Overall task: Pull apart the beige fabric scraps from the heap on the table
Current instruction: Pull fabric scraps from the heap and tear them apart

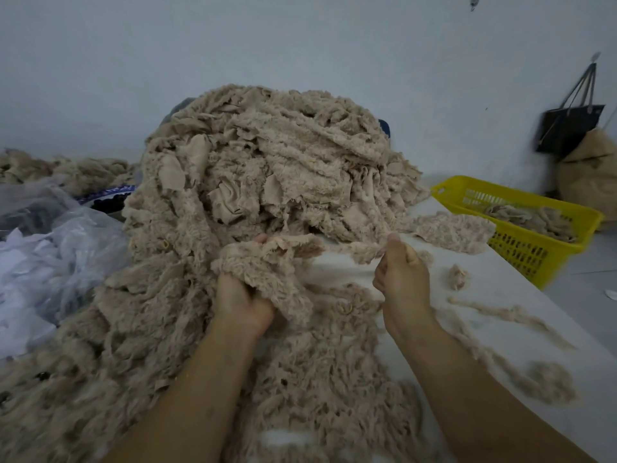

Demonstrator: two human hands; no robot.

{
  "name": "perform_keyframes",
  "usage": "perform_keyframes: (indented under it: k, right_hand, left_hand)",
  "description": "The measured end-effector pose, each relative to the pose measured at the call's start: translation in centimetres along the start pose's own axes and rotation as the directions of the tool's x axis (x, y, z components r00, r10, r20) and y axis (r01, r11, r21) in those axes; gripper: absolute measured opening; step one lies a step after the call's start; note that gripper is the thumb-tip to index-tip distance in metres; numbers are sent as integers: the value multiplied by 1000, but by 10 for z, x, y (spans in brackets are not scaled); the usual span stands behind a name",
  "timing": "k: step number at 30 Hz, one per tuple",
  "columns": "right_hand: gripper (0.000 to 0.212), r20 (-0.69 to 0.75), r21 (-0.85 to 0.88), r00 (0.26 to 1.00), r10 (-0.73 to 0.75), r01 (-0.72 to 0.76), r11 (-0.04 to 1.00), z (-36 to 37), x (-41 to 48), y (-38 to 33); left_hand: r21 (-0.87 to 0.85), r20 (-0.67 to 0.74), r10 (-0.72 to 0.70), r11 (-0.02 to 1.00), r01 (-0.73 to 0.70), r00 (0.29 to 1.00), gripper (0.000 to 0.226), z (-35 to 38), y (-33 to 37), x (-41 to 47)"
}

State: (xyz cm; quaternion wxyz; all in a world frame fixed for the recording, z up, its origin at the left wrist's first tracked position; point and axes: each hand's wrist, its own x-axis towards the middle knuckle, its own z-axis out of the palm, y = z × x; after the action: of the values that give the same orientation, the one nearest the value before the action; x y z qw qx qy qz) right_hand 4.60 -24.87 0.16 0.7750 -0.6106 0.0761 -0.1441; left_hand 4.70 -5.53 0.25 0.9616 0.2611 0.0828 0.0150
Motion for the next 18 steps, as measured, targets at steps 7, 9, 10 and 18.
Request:
perform_keyframes:
  k: [7, 9, 10, 18]
  right_hand:
    - [37, 298, -282, 934, -199, 285, 916, 3, -9, 1]
    - [35, 449, -333, 870, -205, 375, 865, 10, -16, 5]
    - [30, 506, -384, 838, -205, 431, 816, 14, -18, 6]
    - [37, 451, -592, 846, -285, 523, 613, 8, -4, 9]
  left_hand:
    - [122, 191, 31, 991, -55, 981, 23, 4, -4, 0]
    - [170, 238, 17, 984, -58, 971, 25, 5, -8, -3]
    - [185, 256, 2, 981, -51, 967, 26, 5, -10, -4]
    - [63, 185, 10, 998, -22, 983, 32, 5, -1, -3]
